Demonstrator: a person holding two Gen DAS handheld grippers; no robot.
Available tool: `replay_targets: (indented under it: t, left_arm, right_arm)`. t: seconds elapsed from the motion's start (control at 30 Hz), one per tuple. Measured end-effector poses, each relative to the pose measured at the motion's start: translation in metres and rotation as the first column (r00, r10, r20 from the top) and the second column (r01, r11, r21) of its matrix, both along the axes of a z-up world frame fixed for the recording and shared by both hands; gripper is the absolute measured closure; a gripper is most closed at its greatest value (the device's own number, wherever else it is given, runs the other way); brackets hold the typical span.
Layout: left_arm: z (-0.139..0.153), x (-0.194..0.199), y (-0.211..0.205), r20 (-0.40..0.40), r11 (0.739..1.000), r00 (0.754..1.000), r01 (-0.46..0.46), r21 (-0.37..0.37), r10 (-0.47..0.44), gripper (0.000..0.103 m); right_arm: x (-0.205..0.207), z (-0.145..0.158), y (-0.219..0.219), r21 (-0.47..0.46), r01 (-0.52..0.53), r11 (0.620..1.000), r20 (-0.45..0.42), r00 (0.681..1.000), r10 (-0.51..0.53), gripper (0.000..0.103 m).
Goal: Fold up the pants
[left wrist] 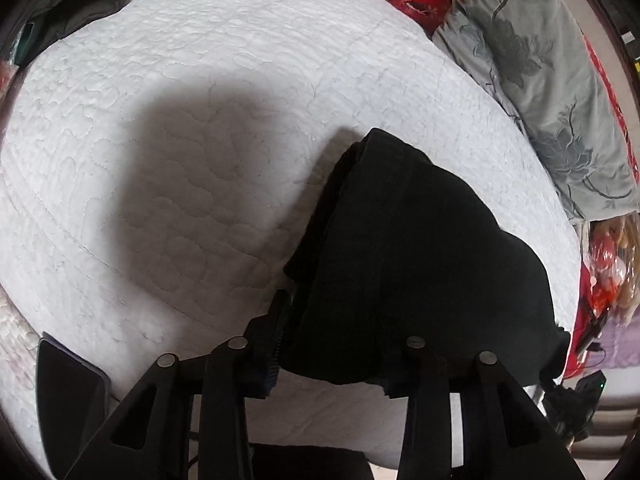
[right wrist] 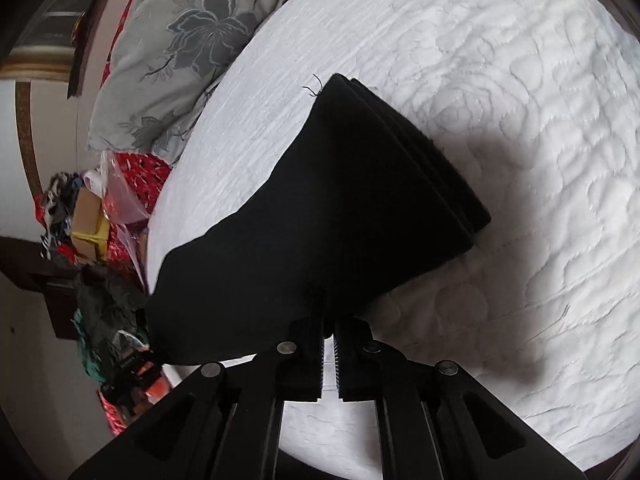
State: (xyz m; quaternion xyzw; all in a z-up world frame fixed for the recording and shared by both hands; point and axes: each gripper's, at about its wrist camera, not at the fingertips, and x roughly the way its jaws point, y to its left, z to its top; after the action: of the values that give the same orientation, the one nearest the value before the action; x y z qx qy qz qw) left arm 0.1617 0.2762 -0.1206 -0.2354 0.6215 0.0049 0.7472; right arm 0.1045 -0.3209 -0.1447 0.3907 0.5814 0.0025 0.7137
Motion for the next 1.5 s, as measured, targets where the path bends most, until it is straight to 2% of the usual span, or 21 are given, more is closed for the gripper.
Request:
replay_targets:
  t: [0.03, 0.1, 0.17, 0.3, 0.33, 0.4, 0.47, 0.57, 0.7, 0.97, 1.03, 1.07, 1.13, 1.2, 1.27, 1.3, 1.37, 1.47, 1.5]
  left_arm:
    - [0.005, -0.004, 0.001, 0.004, 1.0, 1.0, -0.001, 0.004, 0.001, 0.06]
    - [0.014, -0.011, 0.0, 0.022, 0.999, 1.0, 0.0, 0.045, -0.001, 0.045]
    - [0.031, -0.031, 0.0, 0.047, 0.998, 0.998, 0.03, 0.062, -0.033, 0.041]
    - [0.066, -0.06, -0.002, 0.13, 0.995, 0.987, 0.082, 0.06, -0.09, 0.041]
    - [0.075, -0.061, -0.001, 0.154, 0.994, 0.983, 0.087, 0.072, -0.097, 0.041]
    - [0.093, -0.055, -0.003, 0.204, 0.99, 0.974, 0.076, 0.117, -0.099, 0.028]
    - [0.102, -0.039, -0.007, 0.223, 0.987, 0.971, 0.059, 0.146, -0.091, 0.024]
    - [0.097, -0.004, -0.018, 0.177, 0.987, 0.98, 0.068, 0.148, -0.095, 0.024]
    - [0.075, 0.036, -0.03, 0.092, 0.982, 0.991, 0.084, 0.167, -0.1, 0.024]
    - [0.042, 0.073, -0.039, 0.032, 0.983, 0.987, 0.155, 0.1, -0.159, 0.025]
    - [0.039, 0.074, -0.041, 0.046, 0.979, 0.986, 0.151, 0.136, -0.159, 0.045]
    - [0.038, 0.075, -0.041, 0.045, 0.979, 0.987, 0.145, 0.14, -0.153, 0.068]
    - [0.039, 0.072, -0.043, 0.054, 0.976, 0.988, 0.133, 0.171, -0.144, 0.072]
    - [0.046, 0.063, -0.052, 0.109, 0.957, 0.977, 0.149, 0.25, -0.181, 0.073]
    - [0.039, 0.059, -0.059, 0.087, 0.933, 0.972, 0.18, 0.312, -0.216, 0.073]
    - [0.028, 0.061, -0.061, 0.051, 0.928, 0.976, 0.186, 0.322, -0.213, 0.073]
    - [0.023, 0.061, -0.062, 0.052, 0.926, 0.978, 0.176, 0.333, -0.204, 0.071]
    - [0.022, 0.062, -0.062, 0.044, 0.932, 0.983, 0.152, 0.328, -0.176, 0.066]
    - [0.023, 0.062, -0.06, 0.035, 0.932, 0.986, 0.143, 0.333, -0.164, 0.059]
  right_arm:
    - [0.0, 0.002, 0.0, 0.004, -0.007, 1.0, 0.002, 1.0, 0.007, 0.093]
    - [-0.002, 0.01, 0.001, 0.0, -0.027, 1.0, 0.003, 1.0, 0.027, 0.087]
    - [-0.007, 0.022, -0.003, -0.005, -0.041, 0.999, 0.015, 0.999, 0.041, 0.076]
    - [-0.017, 0.054, -0.027, -0.04, -0.026, 0.999, 0.097, 0.995, 0.03, 0.074]
    - [-0.018, 0.062, -0.035, -0.059, -0.011, 0.998, 0.12, 0.993, 0.018, 0.07]
    - [-0.012, 0.072, -0.049, -0.109, 0.022, 0.994, 0.146, 0.989, -0.006, 0.065]
    - [-0.001, 0.073, -0.056, -0.116, 0.036, 0.993, 0.164, 0.986, -0.017, 0.063]
    - [0.022, 0.063, -0.054, -0.136, 0.027, 0.99, 0.155, 0.988, -0.005, 0.063]
    - [0.044, 0.048, -0.044, -0.221, -0.012, 0.975, 0.118, 0.992, 0.039, 0.063]
    - [0.063, 0.031, -0.031, -0.262, -0.086, 0.961, 0.074, 0.991, 0.109, 0.062]
    - [0.066, 0.029, -0.027, -0.293, -0.101, 0.951, 0.072, 0.989, 0.127, 0.066]
    - [0.067, 0.029, -0.025, -0.308, -0.106, 0.945, 0.066, 0.989, 0.132, 0.077]
    - [0.068, 0.028, -0.024, -0.34, -0.119, 0.933, 0.046, 0.989, 0.143, 0.098]
    - [0.064, 0.036, -0.028, -0.322, -0.076, 0.944, 0.084, 0.991, 0.109, 0.098]
    - [0.056, 0.045, -0.034, -0.321, -0.04, 0.946, 0.139, 0.986, 0.088, 0.098]
    - [0.055, 0.041, -0.037, -0.33, -0.044, 0.943, 0.12, 0.989, 0.088, 0.098]
    - [0.054, 0.025, -0.041, -0.333, -0.05, 0.942, 0.06, 0.995, 0.074, 0.097]
    - [0.051, 0.02, -0.042, -0.321, -0.024, 0.947, 0.072, 0.996, 0.05, 0.095]
    - [0.052, 0.021, -0.042, -0.315, -0.027, 0.949, 0.071, 0.996, 0.052, 0.094]
